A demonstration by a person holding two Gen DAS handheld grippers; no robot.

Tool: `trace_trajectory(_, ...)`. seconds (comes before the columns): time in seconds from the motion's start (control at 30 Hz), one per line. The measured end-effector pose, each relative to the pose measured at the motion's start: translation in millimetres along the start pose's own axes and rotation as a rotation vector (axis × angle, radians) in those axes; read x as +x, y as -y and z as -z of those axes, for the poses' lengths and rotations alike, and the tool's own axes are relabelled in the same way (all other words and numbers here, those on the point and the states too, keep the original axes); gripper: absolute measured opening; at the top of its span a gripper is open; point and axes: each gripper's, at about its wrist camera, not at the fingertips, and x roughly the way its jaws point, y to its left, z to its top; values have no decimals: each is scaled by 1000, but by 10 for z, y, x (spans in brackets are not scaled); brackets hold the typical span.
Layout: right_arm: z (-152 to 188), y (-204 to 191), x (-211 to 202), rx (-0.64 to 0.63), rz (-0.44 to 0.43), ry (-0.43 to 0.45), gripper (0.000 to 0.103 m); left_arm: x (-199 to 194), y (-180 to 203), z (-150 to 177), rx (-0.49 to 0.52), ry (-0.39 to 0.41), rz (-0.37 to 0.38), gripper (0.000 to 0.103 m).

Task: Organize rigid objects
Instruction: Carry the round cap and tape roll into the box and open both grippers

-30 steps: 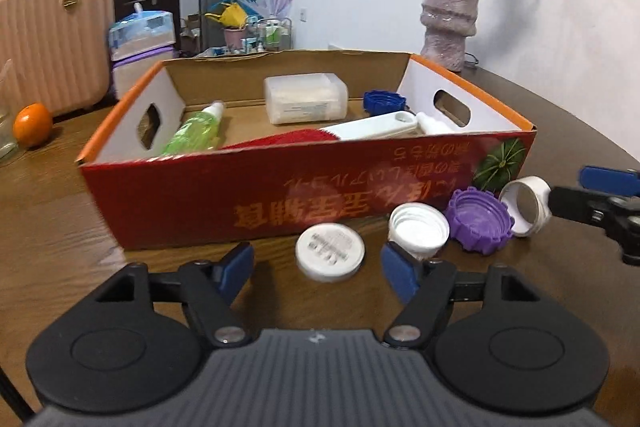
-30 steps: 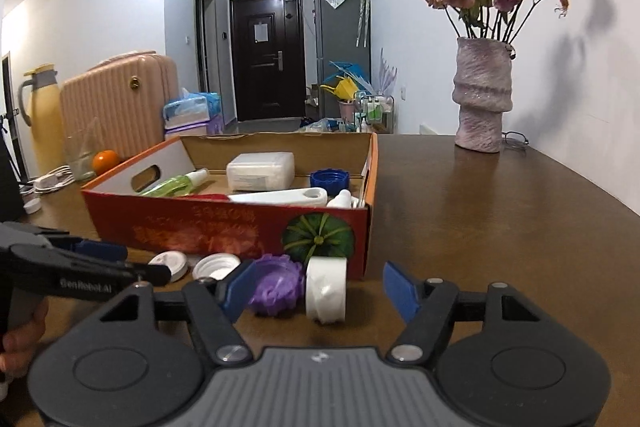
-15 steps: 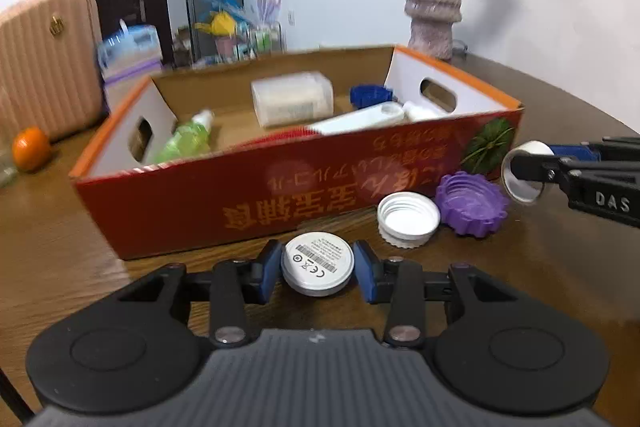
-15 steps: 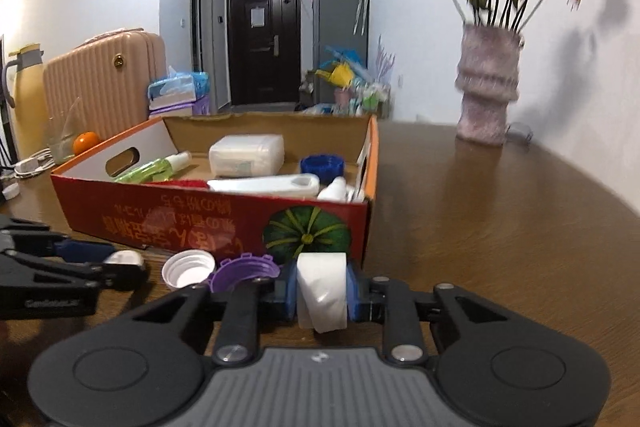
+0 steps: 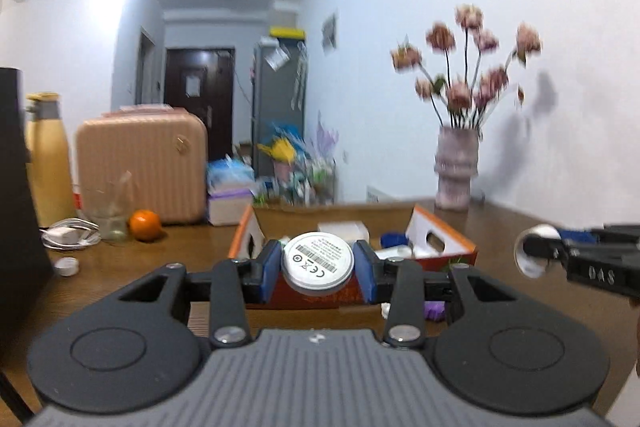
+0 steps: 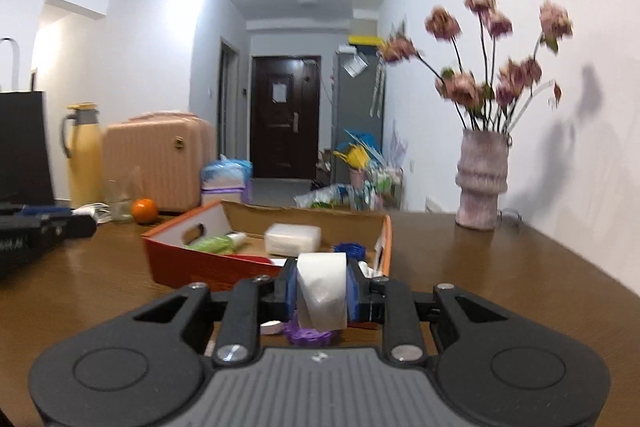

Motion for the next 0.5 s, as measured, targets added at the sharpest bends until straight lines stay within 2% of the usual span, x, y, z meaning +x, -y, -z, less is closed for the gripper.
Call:
trace_trajectory(0.23,12,-308,-726,-5,-49,77,23,-695,-64,-31,-50,70,-28,40)
trace_trajectory(0.5,-13,-470,-932,-29,-68,98,23,-882,-62,-41,-42,85,-14,40)
